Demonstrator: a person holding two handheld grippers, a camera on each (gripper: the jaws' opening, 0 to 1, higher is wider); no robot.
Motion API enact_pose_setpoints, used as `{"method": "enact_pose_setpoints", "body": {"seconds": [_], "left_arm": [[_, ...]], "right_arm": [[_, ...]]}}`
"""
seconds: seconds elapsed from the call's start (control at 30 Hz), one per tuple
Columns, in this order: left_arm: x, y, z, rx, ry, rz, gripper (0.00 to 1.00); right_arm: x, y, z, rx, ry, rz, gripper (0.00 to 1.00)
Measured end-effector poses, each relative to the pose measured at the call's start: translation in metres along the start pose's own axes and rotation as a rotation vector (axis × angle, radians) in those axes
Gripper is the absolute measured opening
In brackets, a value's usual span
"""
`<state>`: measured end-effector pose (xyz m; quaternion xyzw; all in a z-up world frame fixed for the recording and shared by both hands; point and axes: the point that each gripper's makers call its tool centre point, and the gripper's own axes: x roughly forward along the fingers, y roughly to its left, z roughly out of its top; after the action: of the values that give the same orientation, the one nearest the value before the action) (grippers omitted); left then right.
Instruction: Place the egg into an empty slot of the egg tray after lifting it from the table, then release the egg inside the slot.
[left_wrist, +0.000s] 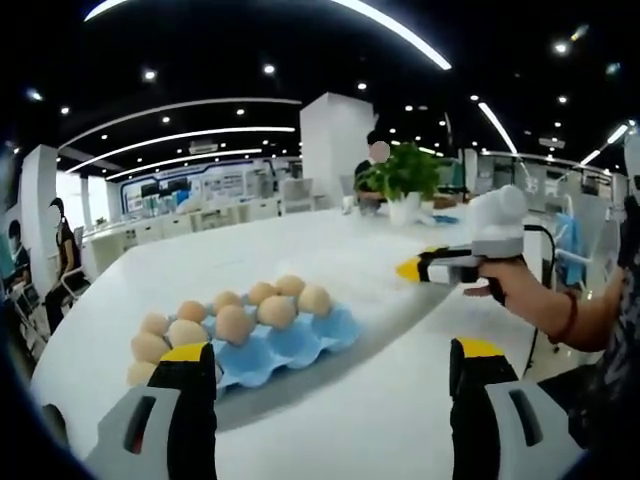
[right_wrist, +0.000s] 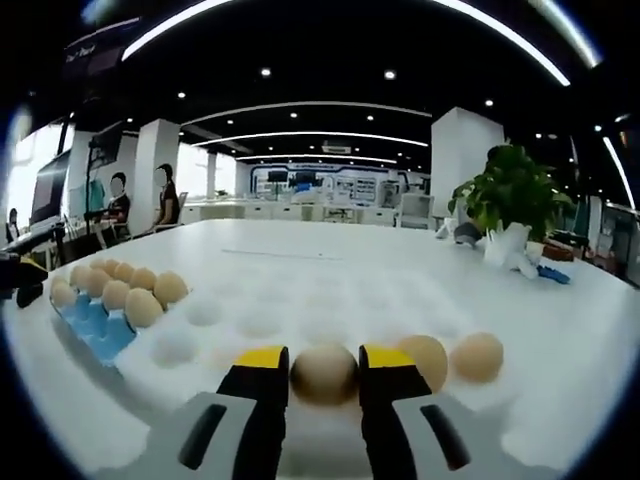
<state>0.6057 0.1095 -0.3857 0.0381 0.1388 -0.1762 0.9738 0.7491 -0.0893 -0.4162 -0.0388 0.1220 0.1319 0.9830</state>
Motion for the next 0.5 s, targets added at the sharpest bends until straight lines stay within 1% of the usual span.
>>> {"method": "enact_pose_setpoints", "body": {"seconds": [0.13,0.37,0.5], "left_arm": [[0.0001,-0.0016,0.0005,0.007,-0.003,-0.007,0.99],[-0.0039,0.0012,0.0013,0.01,-0.006,-0.002,0.99],[-0.0066,0.0034,0.0018,0.007,-0.008,0.004,0.99]], "right_arm": [[0.0,-0.0011,-0.0019,0.02,0.011,-0.01,0.28],[-0.0005,-0.0008,-0.0006,0.021,0.013,0.001,0.27],[-0.0015,0.0,0.0018,-0.003,-0.012,0.028,0.27]]}}
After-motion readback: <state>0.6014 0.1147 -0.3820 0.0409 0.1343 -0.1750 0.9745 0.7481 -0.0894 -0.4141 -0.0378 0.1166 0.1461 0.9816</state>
